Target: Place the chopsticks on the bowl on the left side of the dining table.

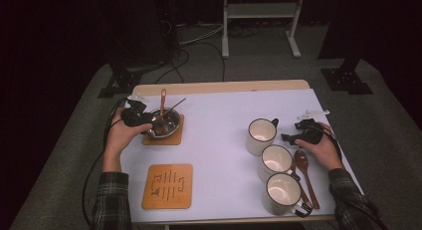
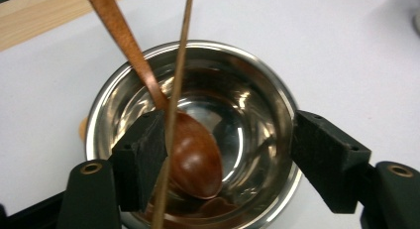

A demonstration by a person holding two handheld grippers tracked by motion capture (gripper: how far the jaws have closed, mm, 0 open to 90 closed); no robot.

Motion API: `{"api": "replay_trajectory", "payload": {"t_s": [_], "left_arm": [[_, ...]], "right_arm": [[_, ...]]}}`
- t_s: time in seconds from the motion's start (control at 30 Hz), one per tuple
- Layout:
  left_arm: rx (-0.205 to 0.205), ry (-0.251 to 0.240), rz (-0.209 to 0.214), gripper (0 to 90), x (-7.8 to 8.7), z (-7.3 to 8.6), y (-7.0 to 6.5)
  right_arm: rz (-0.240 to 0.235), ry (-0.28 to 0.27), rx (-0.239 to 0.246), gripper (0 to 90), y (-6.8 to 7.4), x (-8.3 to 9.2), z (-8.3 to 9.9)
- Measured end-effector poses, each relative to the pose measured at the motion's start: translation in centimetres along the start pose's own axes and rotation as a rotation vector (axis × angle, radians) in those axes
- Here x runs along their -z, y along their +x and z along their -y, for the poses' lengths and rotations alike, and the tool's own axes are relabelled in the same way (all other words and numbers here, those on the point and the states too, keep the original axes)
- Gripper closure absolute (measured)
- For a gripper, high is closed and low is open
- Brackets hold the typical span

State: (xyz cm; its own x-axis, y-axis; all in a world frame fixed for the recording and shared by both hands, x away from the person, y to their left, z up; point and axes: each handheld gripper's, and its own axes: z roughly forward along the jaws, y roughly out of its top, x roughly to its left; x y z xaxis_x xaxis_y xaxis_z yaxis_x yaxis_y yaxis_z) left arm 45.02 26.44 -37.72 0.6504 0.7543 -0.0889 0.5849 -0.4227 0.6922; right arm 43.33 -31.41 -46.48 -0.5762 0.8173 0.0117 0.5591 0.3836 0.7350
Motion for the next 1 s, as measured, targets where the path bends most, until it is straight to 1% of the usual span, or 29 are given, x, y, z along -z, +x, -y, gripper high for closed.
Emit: {"api": "replay_trajectory", "payload": {"t_s": [0.07,0.1,0.17,0.2,0.33,0.37,0.4,0.47,0.53,0.63,0.83,0.9,1.0], "left_arm": [[-0.004,-0.001,0.001,28.2,0.1,-0.1,-0.2],[0.001,-0.004,0.004,27.0,0.2,-0.1,-0.3],[-0.004,-0.014,0.01,25.7,0.4,-0.1,-0.7],[0.001,-0.019,0.011,25.6,0.5,0.0,-1.0],[-0.011,-0.011,0.012,24.1,0.8,0.0,-1.8],[-0.009,-0.017,0.019,23.7,0.8,0.1,-2.0],[-0.019,-0.018,0.025,23.2,0.8,0.1,-2.3],[-0.02,-0.021,0.026,22.4,0.9,0.0,-2.7],[-0.033,-0.023,0.022,21.3,1.1,-0.1,-3.1],[-0.031,-0.022,0.027,19.1,1.2,-0.3,-3.9],[-0.053,-0.008,0.023,17.5,0.9,-0.5,-5.4],[-0.061,-0.005,0.035,17.4,0.5,-0.5,-6.0],[-0.075,0.005,0.038,17.4,0.1,-0.7,-6.8]], "right_arm": [[0.0,0.0,0.0,17.4,0.0,0.0,0.0],[0.0,0.0,-0.001,17.4,0.0,0.0,0.0],[0.0,-0.001,0.0,17.4,0.0,0.0,0.0],[0.0,0.0,0.0,17.4,0.0,0.0,0.0],[0.0,-0.001,0.0,17.4,0.0,0.0,0.0],[0.0,-0.001,0.001,17.4,0.0,0.0,0.0],[0.001,-0.001,0.0,17.4,0.0,0.0,0.0],[0.0,0.001,0.0,17.4,0.0,0.0,0.0],[0.0,0.0,0.0,17.4,0.0,0.0,0.0],[0.001,0.0,0.0,17.3,0.0,0.0,0.0],[0.0,0.0,0.0,17.3,0.0,0.0,0.0],[0.0,0.0,0.0,17.3,0.0,0.0,0.0],[-0.001,0.001,0.001,17.2,0.0,0.0,0.0]]}}
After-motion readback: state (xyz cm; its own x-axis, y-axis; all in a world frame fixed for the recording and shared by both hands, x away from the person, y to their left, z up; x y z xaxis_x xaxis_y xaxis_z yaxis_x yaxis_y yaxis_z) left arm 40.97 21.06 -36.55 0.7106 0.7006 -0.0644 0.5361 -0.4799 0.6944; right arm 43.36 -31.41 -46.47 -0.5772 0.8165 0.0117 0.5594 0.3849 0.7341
